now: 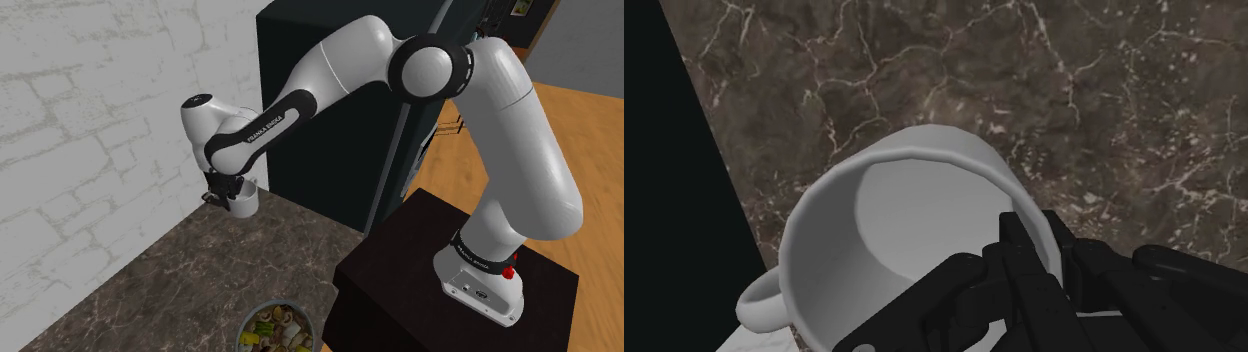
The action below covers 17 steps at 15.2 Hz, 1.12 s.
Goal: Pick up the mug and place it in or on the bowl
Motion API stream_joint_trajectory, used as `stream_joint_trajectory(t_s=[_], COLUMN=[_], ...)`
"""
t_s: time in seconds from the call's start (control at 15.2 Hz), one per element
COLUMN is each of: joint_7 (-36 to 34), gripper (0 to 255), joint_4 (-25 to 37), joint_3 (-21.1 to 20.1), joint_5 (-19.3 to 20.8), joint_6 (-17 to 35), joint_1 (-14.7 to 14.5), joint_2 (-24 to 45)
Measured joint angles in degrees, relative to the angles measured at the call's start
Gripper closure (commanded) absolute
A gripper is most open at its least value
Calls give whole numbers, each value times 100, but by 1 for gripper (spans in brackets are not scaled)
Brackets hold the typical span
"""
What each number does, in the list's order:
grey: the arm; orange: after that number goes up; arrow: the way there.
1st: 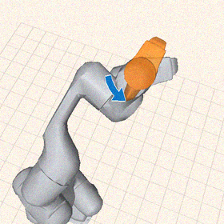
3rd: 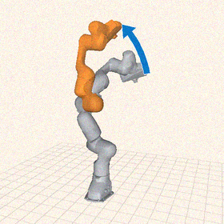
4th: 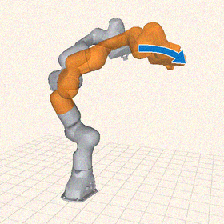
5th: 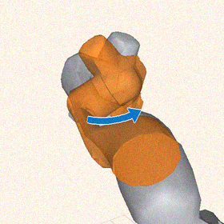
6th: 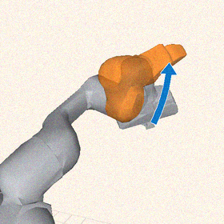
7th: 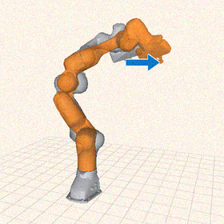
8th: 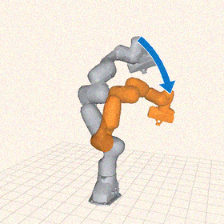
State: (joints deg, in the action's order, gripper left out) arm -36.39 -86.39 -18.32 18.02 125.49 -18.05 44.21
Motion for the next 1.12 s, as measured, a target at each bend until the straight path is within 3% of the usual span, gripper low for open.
stream_joint_trajectory(t_s=[0.73, 1.12], joint_7=[106, -389], gripper=[255, 255], joint_4=[50, -1032], joint_3=[-124, -303], joint_5=[-159, -218], joint_6=[-522, -126], joint_1=[82, -80], joint_2=[-483, -1139])
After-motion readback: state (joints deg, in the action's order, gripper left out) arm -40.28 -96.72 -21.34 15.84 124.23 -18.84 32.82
